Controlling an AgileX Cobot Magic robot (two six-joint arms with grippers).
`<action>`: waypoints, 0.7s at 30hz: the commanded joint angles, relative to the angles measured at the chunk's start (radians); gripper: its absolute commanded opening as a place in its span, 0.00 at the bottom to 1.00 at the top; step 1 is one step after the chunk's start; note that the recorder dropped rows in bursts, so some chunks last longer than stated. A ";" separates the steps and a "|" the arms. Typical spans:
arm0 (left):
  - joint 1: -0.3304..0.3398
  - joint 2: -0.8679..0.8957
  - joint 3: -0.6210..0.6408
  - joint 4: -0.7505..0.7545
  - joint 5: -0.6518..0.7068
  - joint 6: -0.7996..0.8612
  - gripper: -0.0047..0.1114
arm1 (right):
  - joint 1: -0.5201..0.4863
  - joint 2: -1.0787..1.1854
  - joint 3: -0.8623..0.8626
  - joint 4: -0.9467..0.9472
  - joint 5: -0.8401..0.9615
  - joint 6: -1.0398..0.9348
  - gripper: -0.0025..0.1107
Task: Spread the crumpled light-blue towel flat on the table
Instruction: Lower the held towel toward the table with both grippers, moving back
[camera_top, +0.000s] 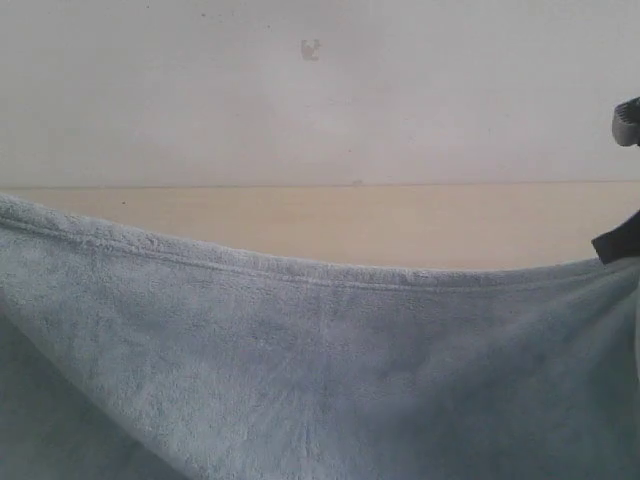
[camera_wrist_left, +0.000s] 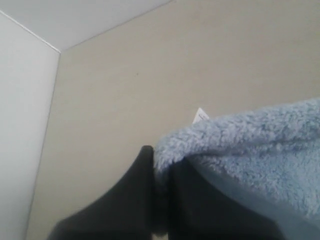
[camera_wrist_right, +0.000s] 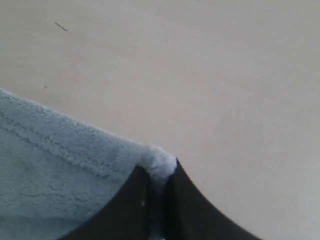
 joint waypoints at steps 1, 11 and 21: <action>0.120 0.105 -0.061 -0.107 -0.160 0.084 0.07 | -0.037 0.143 -0.117 0.152 -0.011 -0.144 0.02; 0.194 0.428 -0.232 -0.120 -0.272 0.087 0.07 | -0.037 0.455 -0.406 0.152 0.001 -0.187 0.02; 0.194 0.598 -0.399 -0.114 -0.406 0.079 0.52 | -0.037 0.701 -0.765 0.168 0.088 -0.173 0.62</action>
